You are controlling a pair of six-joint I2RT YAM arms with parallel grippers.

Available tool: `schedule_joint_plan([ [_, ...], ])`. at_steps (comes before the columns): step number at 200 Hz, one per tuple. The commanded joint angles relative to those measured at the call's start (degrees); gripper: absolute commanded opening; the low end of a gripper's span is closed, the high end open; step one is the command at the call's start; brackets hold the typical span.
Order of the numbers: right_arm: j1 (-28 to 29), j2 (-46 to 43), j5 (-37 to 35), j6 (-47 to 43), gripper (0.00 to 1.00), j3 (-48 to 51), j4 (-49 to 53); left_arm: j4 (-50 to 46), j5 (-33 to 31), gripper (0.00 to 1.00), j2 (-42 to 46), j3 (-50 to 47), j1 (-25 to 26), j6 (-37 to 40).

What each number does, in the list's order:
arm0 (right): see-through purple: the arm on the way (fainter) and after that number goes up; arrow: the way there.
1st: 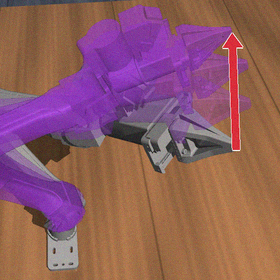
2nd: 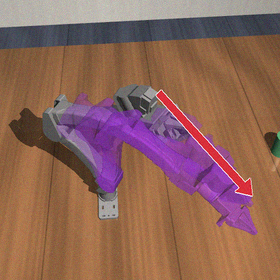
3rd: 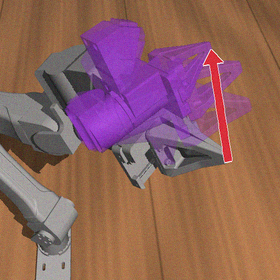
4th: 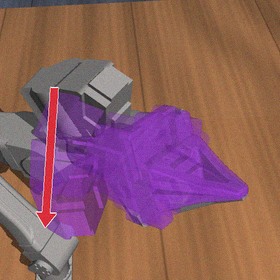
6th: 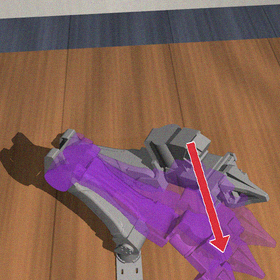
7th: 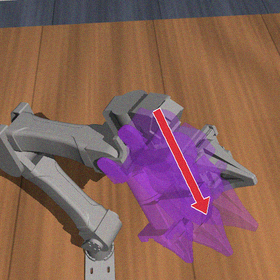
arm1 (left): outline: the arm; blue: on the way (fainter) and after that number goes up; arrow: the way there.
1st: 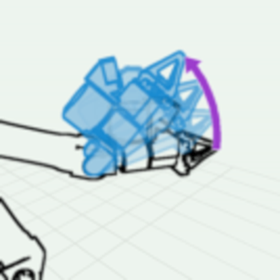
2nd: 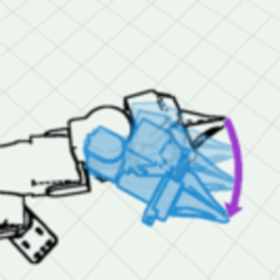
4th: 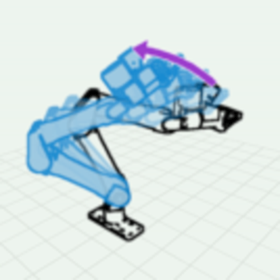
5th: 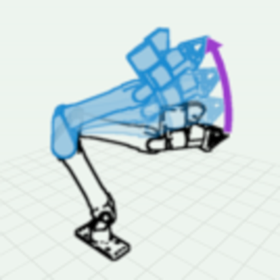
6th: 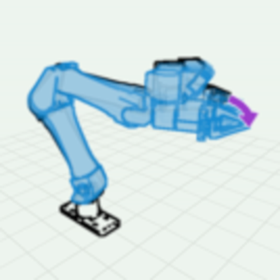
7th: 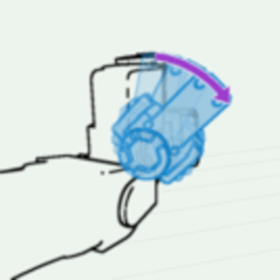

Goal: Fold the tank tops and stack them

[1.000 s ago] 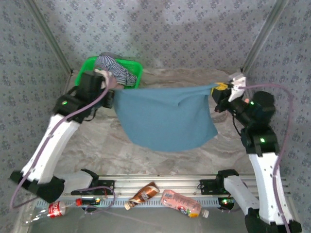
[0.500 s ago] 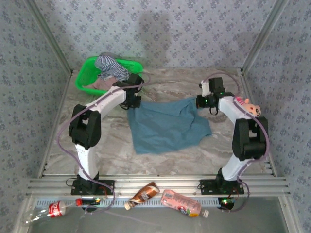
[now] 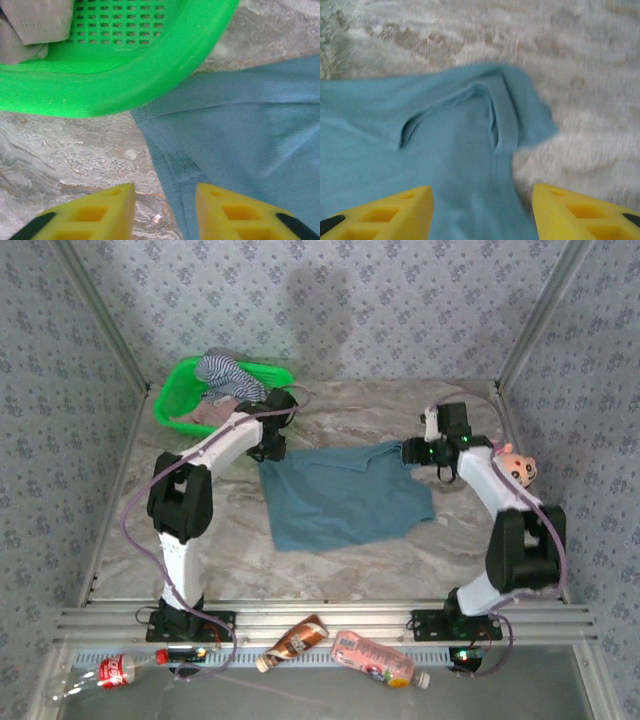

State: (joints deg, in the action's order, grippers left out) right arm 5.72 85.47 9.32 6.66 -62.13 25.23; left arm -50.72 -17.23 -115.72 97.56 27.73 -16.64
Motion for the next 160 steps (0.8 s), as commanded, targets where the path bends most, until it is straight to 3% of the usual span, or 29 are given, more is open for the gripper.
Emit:
schedule_joint_plan([
  [1,1.1,-7.66,4.75,6.95,0.57,7.48,5.12,-4.3,3.09,0.46,3.47,-1.2,0.01,-1.48],
  [32,4.51,-15.03,3.7,14.13,0.61,17.46,4.57,-4.6,9.29,0.56,9.0,-7.94,2.01,-4.09],
  [65,7.11,-13.26,3.16,18.12,0.61,24.03,-4.95,3.98,13.89,0.57,8.68,-14.21,3.19,-1.86],
  [91,9.3,-6.57,2.7,16.73,0.59,22.4,-7.1,11.42,18.96,0.57,4.72,-15.53,4.18,-1.3],
  [127,8.43,2.21,0.01,12.72,0.59,18.45,-6.4,10.34,20.69,0.54,-1.1,-14.1,5.1,-0.09],
  [160,6.38,10.44,-2.42,8.38,0.59,9.83,-2.78,9.81,25.08,0.51,1.12,-19.4,6.15,-4.01],
])
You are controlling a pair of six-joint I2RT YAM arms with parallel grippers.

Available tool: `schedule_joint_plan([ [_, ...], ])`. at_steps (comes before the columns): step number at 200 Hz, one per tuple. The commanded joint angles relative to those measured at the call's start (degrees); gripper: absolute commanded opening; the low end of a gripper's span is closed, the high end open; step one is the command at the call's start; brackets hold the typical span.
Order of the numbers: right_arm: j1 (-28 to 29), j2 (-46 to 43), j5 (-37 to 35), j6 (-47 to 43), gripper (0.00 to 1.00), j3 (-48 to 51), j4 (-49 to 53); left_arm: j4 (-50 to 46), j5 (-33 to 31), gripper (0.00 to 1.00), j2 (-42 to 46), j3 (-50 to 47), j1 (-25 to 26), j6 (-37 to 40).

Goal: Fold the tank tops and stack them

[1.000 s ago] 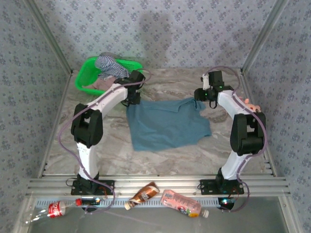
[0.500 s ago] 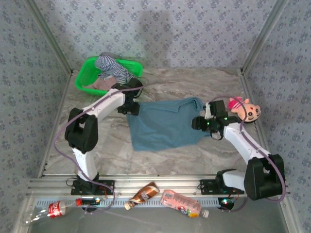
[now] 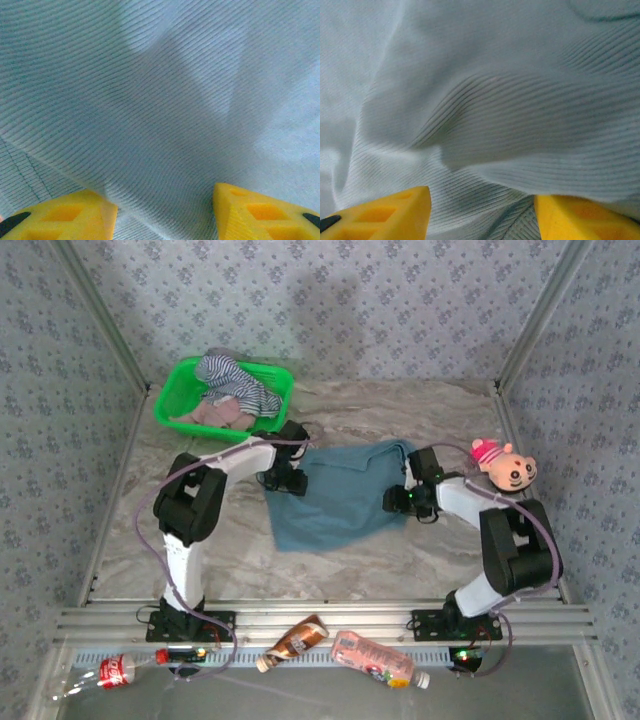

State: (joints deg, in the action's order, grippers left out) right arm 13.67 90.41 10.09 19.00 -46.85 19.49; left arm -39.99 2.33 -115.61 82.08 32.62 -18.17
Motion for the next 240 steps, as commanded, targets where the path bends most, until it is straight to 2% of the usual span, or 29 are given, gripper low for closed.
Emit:
schedule_joint_plan([
  [1,-1.65,5.75,-3.08,-3.97,0.59,-5.76,3.17,-1.03,5.59,0.51,1.09,-4.02,1.32,-2.61],
  [17,-3.17,9.65,-2.11,-5.4,0.58,-9.92,2.68,-1.19,8.84,0.51,2.54,-6.92,3.07,-5.51],
  [47,-3.82,16.91,0.19,-6.88,0.59,-19.33,5.46,2.11,15.62,0.5,4.66,-10.76,9.3,-14.55],
  [77,-5.17,24.45,2.12,-8.49,0.58,-31.51,7.46,5.37,21.14,0.51,3.86,-6.8,15.65,-21.31],
  [105,-5.9,27.54,3.8,-12.54,0.59,-39.16,7.02,7.32,23.98,0.52,3.28,-2.42,16.45,-24.15],
  [118,-6.11,26.14,4.07,-14.08,0.6,-39.82,7.17,3.3,22.19,0.53,3.99,0.09,16.34,-22.1],
  [141,-6.67,19.9,3.81,-14.32,0.61,-35.85,6.51,-5.62,18.17,0.54,7.14,1.94,15.0,-17.84],
  [152,-6.55,15.33,4.11,-12.87,0.61,-31.73,5.99,-10.33,14.35,0.54,8.6,2.14,13.91,-15.29],
  [179,-4.83,2.35,6.49,-1.55,0.64,-17.13,5.27,-17.31,7.2,0.53,10.58,-1.07,11.25,-8.66],
  [195,-3.15,-5.48,4.97,5.84,0.64,-10.01,7.68,-19.53,4.01,0.52,10.82,-2.87,10.3,-5.44],
  [215,0.24,-13.45,1.56,14.14,0.66,-3.1,10.03,-18.88,3.67,0.5,11.63,-4.69,9.37,-3.68],
  [240,3.84,-17.96,-1.0,21.0,0.66,0.99,14.5,-18.94,4.5,0.48,10.69,-5.83,9.53,-2.81],
])
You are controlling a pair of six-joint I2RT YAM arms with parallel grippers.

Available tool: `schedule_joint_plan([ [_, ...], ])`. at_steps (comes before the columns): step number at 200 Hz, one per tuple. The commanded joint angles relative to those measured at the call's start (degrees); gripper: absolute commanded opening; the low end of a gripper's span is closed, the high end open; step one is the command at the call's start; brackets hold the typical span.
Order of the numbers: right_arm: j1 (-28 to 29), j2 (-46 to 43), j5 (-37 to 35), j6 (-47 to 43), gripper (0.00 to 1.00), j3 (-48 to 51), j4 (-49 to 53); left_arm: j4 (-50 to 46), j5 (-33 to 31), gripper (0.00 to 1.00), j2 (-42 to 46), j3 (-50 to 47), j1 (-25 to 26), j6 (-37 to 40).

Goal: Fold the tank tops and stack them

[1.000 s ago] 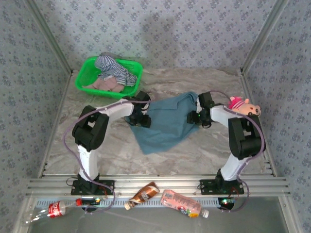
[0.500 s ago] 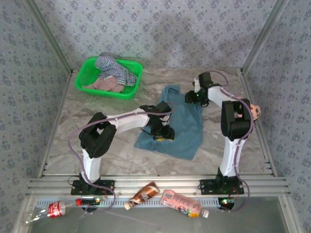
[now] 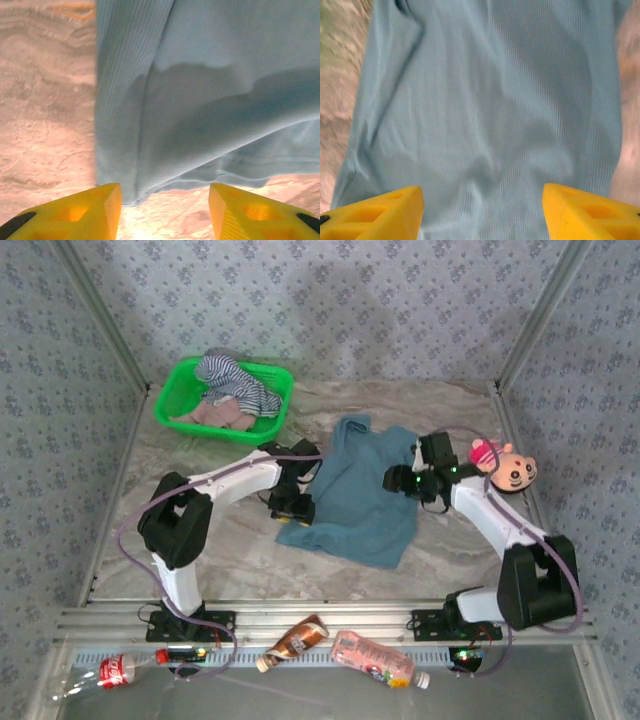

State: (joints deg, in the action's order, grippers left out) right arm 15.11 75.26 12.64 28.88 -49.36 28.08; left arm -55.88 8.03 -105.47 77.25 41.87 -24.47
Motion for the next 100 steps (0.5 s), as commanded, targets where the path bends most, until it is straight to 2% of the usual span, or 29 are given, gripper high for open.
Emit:
schedule_joint_plan([
  [1,2.56,-2.96,-3.62,11.29,0.66,3.67,6.01,-3.03,-1.15,0.48,0.54,-1.07,0.3,3.47],
  [66,6.95,-7.66,-4.84,15.85,0.65,10.6,9.23,-1.45,-2.2,0.42,-0.88,-4.86,1.16,3.11],
  [100,7.48,-8.73,-4.13,16.73,0.63,12.15,10.36,0.5,-0.86,0.33,-1.77,-4.92,1.64,2.05],
])
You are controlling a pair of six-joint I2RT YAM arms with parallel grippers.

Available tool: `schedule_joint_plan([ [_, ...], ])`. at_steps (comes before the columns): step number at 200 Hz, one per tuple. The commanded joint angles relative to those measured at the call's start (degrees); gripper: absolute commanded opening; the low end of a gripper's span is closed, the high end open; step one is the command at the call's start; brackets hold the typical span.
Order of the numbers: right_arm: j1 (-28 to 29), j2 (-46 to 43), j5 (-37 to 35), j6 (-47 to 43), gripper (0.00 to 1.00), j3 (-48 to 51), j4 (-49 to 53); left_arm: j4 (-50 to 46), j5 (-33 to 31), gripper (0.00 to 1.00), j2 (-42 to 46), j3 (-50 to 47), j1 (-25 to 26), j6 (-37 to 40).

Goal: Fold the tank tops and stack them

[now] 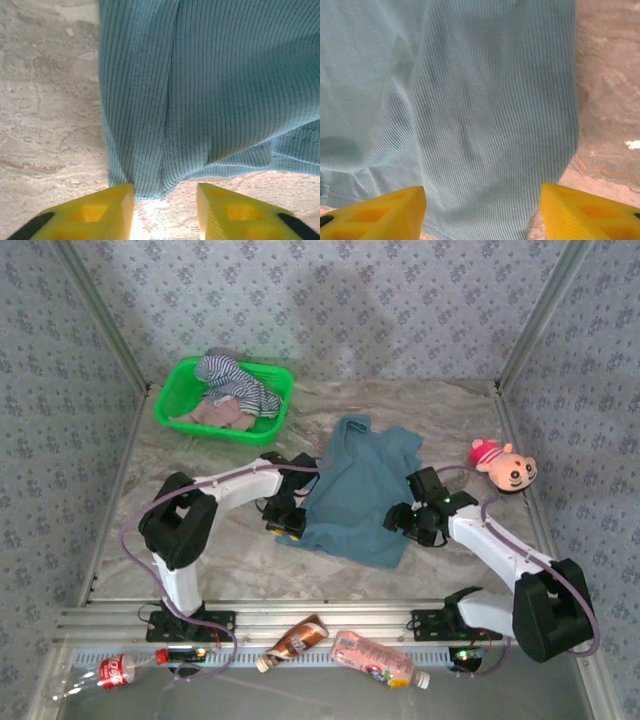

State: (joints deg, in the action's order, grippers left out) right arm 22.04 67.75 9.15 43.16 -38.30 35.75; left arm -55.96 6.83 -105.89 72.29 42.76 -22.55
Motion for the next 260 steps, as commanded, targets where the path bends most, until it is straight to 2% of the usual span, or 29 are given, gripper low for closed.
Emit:
schedule_joint_plan([
  [1,0.59,-1.21,-0.58,2.54,0.63,1.15,2.68,0.59,0.32,0.33,-1.39,0.04,0.79,0.13],
  [22,0.61,-0.95,1.54,2.92,0.63,2.95,2.67,0.28,-0.07,0.32,-2.37,-0.31,1.26,0.51],
  [59,0.98,-1.37,1.22,3.82,0.62,4.32,2.31,0.47,-0.51,0.31,-3.41,-0.14,1.57,1.22],
  [89,1.07,-1.4,2.41,4.33,0.59,6.05,1.89,0.53,-1.24,0.21,-4.09,-0.6,1.53,1.54],
  [117,1.03,-0.86,3.95,4.37,0.52,7.17,-0.78,-2.27,-2.25,0.14,-2.75,1.71,1.04,1.72],
  [142,2.04,1.06,5.18,4.56,0.46,6.94,-3.92,-4.55,-0.58,0.12,-0.2,3.82,0.03,0.63],
  [185,2.46,6.08,5.54,2.69,0.41,6.97,-4.77,-7.59,4.38,0.11,3.45,6.64,-1.53,-1.77],
  [197,2.44,7.02,5.44,2.21,0.37,6.51,-5.06,-8.32,5.18,0.1,4.37,7.44,-2.35,-2.3],
  [222,2.48,5.0,2.7,0.17,0.22,4.34,-1.67,-9.34,7.19,0.09,6.7,9.49,-4.03,-3.77],
  [243,1.83,0.63,-1.7,-1.64,0.18,1.35,7.25,-8.63,9.93,0.07,8.51,10.15,-5.74,-6.01],
  [260,-0.97,-3.68,-4.39,-3.25,0.15,-0.82,12.97,-7.92,11.58,0.06,9.03,10.06,-6.27,-7.44],
])
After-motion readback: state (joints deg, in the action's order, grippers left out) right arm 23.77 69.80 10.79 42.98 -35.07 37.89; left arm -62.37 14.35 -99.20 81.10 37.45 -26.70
